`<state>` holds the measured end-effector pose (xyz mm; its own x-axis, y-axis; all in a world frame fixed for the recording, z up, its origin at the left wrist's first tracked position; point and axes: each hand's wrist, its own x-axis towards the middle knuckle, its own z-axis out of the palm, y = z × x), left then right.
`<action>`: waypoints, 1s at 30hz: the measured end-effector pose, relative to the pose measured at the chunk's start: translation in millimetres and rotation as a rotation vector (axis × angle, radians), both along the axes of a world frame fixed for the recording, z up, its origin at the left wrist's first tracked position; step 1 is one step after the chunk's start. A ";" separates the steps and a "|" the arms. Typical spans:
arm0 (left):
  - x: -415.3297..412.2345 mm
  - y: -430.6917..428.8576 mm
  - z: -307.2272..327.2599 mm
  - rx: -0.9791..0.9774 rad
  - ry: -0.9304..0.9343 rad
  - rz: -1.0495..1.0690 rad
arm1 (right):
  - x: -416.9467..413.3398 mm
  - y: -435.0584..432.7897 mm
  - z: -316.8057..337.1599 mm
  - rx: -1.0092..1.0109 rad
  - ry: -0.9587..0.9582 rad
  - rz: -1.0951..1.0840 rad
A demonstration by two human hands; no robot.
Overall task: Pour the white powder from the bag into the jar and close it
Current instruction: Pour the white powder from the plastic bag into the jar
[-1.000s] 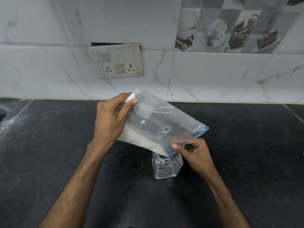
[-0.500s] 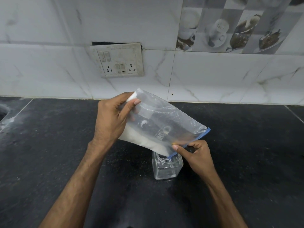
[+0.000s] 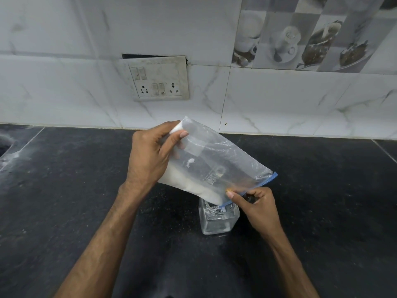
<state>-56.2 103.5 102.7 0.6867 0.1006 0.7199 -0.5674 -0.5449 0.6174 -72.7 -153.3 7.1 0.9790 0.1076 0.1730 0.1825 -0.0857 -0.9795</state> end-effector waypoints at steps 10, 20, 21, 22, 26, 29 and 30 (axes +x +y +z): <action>1.4 1.8 -2.9 -0.001 -0.018 0.007 | -0.8 2.5 -1.6 -0.076 -0.003 -0.011; -2.4 3.2 -3.1 0.003 -0.021 0.029 | -2.2 1.4 -1.1 -0.058 0.005 -0.042; -2.4 3.1 -3.7 0.007 -0.019 0.029 | -1.9 1.1 -1.6 -0.063 0.003 -0.047; -2.1 3.0 -3.9 0.006 -0.020 0.025 | -2.0 0.8 -2.4 -0.063 -0.001 -0.060; -3.1 3.2 -0.9 -0.009 -0.030 0.015 | -4.3 5.2 -3.7 -0.083 0.004 -0.048; -3.1 2.8 1.6 -0.016 -0.022 0.008 | -5.3 7.4 -1.6 -0.029 -0.023 -0.071; -3.0 2.9 1.8 -0.014 -0.020 0.013 | -5.0 7.1 -0.6 -0.026 -0.031 -0.065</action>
<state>-59.2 106.4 104.5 0.6709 0.1197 0.7318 -0.5723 -0.5439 0.6136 -77.7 -146.2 6.5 0.9783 0.0487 0.2016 0.2062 -0.1233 -0.9707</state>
